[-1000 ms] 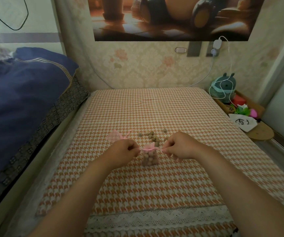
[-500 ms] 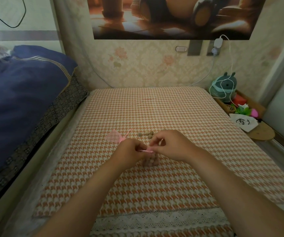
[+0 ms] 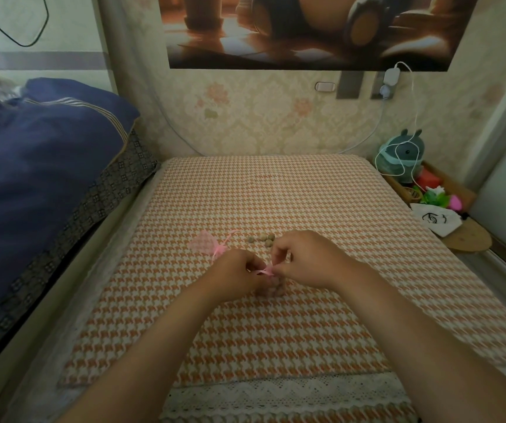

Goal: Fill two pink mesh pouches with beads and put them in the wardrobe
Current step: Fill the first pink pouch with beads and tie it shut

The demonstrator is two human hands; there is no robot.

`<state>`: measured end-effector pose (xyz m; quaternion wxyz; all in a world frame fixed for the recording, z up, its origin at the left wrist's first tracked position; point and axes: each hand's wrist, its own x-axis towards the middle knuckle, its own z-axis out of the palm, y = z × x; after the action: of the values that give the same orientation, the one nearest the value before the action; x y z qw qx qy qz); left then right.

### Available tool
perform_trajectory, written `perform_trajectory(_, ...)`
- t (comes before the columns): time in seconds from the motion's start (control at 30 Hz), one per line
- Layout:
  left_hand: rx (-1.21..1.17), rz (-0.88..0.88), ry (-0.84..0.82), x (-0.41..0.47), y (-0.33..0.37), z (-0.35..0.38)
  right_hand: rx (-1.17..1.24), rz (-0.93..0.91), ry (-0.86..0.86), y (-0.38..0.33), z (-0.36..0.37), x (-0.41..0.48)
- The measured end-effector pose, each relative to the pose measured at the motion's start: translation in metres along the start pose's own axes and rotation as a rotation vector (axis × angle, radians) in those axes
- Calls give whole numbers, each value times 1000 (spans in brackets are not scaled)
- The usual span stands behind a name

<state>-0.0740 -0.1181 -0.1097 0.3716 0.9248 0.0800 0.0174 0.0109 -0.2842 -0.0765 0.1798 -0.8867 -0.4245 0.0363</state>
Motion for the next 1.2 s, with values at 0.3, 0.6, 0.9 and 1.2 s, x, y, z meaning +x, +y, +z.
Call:
perform_trajectory(0.3, 25, 12, -35, 3, -3, 2, 104, -24, -18, 0, -2, -1)
perform_trajectory(0.6, 15, 11, -40, 5, 1, 6, 89, 112, -19, 4, -7, -1)
perform_trajectory(0.9, -182, -12, -35, 5, 11, 13, 288, 164, 86, 7, -10, 1)
perform_trajectory(1.2, -153, -26, -45, 8, -3, -1, 510, 222, -110, 9, 2, 0)
